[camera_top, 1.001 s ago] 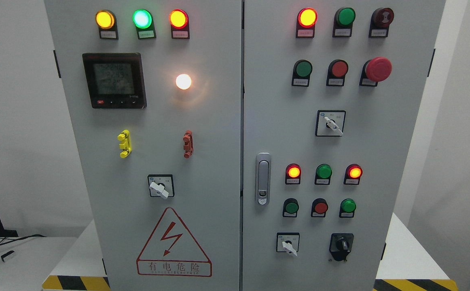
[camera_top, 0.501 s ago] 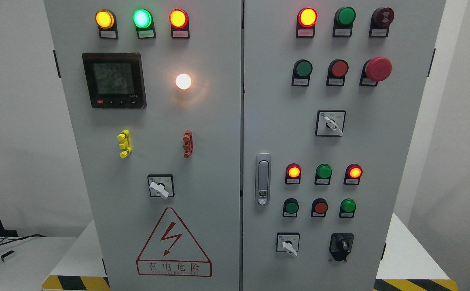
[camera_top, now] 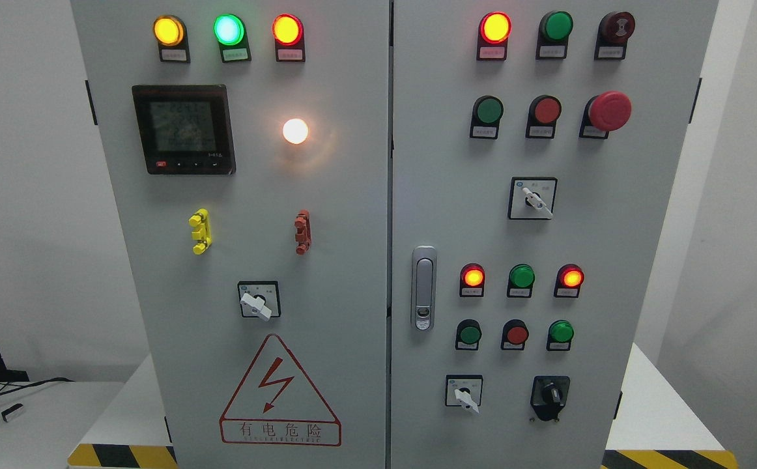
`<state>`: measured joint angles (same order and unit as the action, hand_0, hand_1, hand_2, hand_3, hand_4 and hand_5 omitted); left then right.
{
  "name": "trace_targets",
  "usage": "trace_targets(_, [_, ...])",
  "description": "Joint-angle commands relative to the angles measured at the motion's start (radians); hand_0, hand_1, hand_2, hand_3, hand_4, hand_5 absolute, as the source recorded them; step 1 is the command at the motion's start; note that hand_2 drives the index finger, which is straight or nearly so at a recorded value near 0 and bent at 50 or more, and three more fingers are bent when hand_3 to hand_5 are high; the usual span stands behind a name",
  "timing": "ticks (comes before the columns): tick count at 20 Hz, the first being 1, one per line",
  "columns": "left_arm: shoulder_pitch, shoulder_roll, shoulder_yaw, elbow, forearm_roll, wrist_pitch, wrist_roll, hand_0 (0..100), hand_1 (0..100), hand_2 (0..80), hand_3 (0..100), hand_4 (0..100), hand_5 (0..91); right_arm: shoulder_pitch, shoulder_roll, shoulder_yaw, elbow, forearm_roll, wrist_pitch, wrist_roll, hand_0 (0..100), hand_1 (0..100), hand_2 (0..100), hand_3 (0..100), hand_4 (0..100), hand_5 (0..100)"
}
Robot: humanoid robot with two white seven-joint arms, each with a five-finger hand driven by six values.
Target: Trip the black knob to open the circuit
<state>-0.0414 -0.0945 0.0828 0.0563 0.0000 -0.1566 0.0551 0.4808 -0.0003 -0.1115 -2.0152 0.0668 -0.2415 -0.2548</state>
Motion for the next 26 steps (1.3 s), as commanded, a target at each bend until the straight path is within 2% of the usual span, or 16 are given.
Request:
trace_targets(1, [0.000,-0.001,0.000,-0.001,-0.031,0.000,0.000,12,39,0.0,0,0,0.0,-0.070,0.002,0.082,-0.046,0.100,0.043,-0.021,25,79,34,70,77,93])
trace_targets(5, [0.000,0.001,0.000,0.000,-0.031,0.000,0.000,12,39,0.0,0,0,0.0,-0.119,0.028,0.133,-0.039,0.163,0.108,-0.084,23,80,33,70,80,95])
trace_targets(7, [0.000,0.001,0.000,-0.001,-0.031,0.000,0.000,12,39,0.0,0,0,0.0,-0.157,0.052,0.157,-0.027,0.171,0.149,-0.127,22,80,34,73,82,96])
trace_targets(8, [0.000,0.001,0.000,0.000,-0.031,0.000,0.000,12,39,0.0,0,0,0.0,-0.160,0.054,0.162,-0.026,0.171,0.162,-0.133,21,80,36,75,84,96])
trace_targets(14, [0.000,0.001,0.000,0.000,-0.031,0.000,0.000,12,39,0.0,0,0,0.0,-0.186,0.057,0.199,-0.014,0.197,0.191,-0.138,21,79,37,77,86,97])
trace_targets(17, [0.000,-0.001,0.000,-0.001,-0.031,0.000,0.000,12,39,0.0,0,0,0.0,-0.211,0.071,0.200,0.007,0.199,0.221,-0.139,22,78,37,78,86,97])
trace_targets(21, [0.000,0.001,0.000,-0.001,-0.031,0.000,0.000,12,39,0.0,0,0,0.0,-0.248,0.071,0.200,0.026,0.197,0.248,-0.136,23,78,43,83,88,98])
trace_targets(26, [0.000,-0.001,0.000,-0.001,-0.031,0.000,0.000,12,39,0.0,0,0,0.0,-0.284,0.071,0.211,0.046,0.192,0.254,-0.127,25,78,45,85,89,98])
